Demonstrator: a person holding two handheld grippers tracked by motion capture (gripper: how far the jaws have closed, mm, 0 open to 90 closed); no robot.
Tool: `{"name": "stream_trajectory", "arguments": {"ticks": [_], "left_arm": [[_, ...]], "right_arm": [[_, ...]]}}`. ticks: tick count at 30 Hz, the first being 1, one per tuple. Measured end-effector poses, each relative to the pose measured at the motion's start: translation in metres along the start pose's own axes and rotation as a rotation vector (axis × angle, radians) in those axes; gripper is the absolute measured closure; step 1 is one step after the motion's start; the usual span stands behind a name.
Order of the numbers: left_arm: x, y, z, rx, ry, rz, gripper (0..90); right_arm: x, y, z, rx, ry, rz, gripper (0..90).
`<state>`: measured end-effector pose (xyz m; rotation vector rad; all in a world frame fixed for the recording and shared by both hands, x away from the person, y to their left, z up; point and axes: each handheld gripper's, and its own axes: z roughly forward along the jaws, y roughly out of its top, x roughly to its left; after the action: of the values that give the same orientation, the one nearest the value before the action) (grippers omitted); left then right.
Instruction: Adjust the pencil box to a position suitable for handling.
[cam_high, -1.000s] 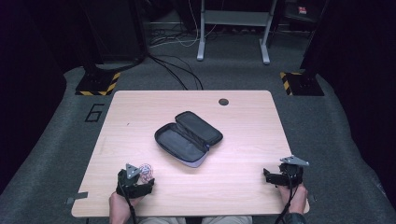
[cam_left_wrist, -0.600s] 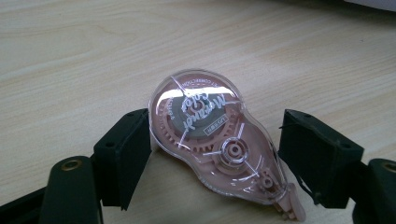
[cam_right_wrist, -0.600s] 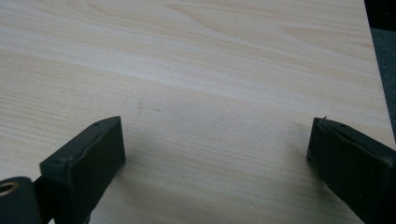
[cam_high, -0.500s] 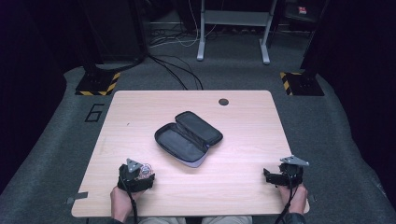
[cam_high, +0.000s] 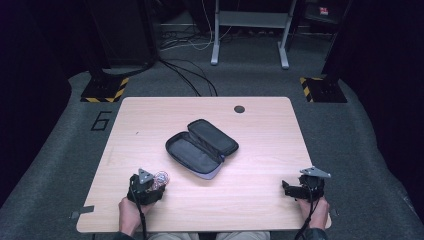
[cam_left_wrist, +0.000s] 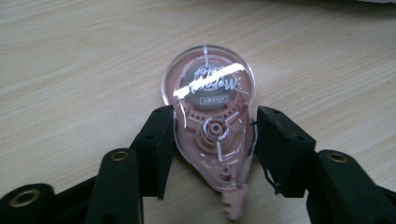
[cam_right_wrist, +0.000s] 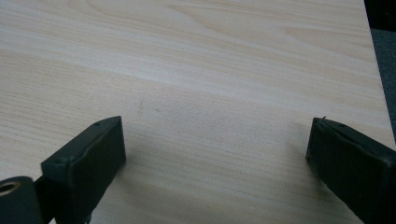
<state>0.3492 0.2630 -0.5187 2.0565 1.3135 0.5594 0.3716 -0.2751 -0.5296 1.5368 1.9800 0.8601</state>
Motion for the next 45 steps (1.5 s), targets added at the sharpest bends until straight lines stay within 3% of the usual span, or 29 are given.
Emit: {"name": "stream_trajectory", "arguments": {"ticks": [3, 6, 8, 16, 18, 19, 21, 22, 25, 26, 31, 45], "left_arm": [[0.001, 0.0, 0.0, -0.001, -0.017, 0.01, 49.1], [0.002, 0.0, -0.002, 0.023, -0.055, 0.05, 49.1], [0.0, 0.0, -0.002, 0.012, -0.063, 0.066, 49.1], [-0.007, -0.002, -0.002, -0.011, -0.113, 0.075, 49.1], [-0.007, -0.002, -0.003, -0.002, -0.12, 0.109, 49.1], [-0.009, -0.003, -0.003, -0.004, -0.128, 0.093, 49.0], [-0.008, -0.003, -0.003, 0.001, -0.134, 0.121, 48.7], [-0.008, -0.003, -0.004, 0.002, -0.138, 0.121, 44.8], [-0.006, -0.004, -0.006, -0.013, -0.137, 0.06, 35.1], [-0.004, -0.003, -0.008, -0.011, -0.135, 0.066, 28.8], [0.003, 0.003, -0.014, -0.03, -0.143, 0.032, 18.1], [0.023, 0.046, -0.001, -0.049, -0.153, 0.025, 5.3]], "right_arm": [[0.0, 0.0, 0.0, 0.0, 0.001, -0.002, 4.4], [0.0, 0.0, 0.0, 0.0, 0.001, -0.002, 4.5], [0.0, 0.0, 0.0, 0.0, 0.0, -0.001, 4.5], [0.0, 0.0, 0.0, 0.001, 0.002, -0.005, 4.5], [0.0, 0.0, 0.0, 0.0, 0.001, -0.002, 4.5], [0.0, 0.0, 0.0, 0.001, 0.002, -0.004, 4.5], [0.0, 0.0, 0.0, 0.001, 0.001, -0.004, 4.6], [0.0, 0.0, 0.0, 0.001, 0.002, -0.005, 4.6], [0.0, 0.0, 0.0, 0.001, 0.001, -0.005, 4.6], [0.0, 0.0, 0.0, 0.001, 0.002, -0.005, 4.6], [0.0, 0.0, 0.0, 0.0, 0.001, 0.0, 4.6], [0.0, 0.0, 0.0, 0.0, 0.001, 0.002, 4.6]]}}
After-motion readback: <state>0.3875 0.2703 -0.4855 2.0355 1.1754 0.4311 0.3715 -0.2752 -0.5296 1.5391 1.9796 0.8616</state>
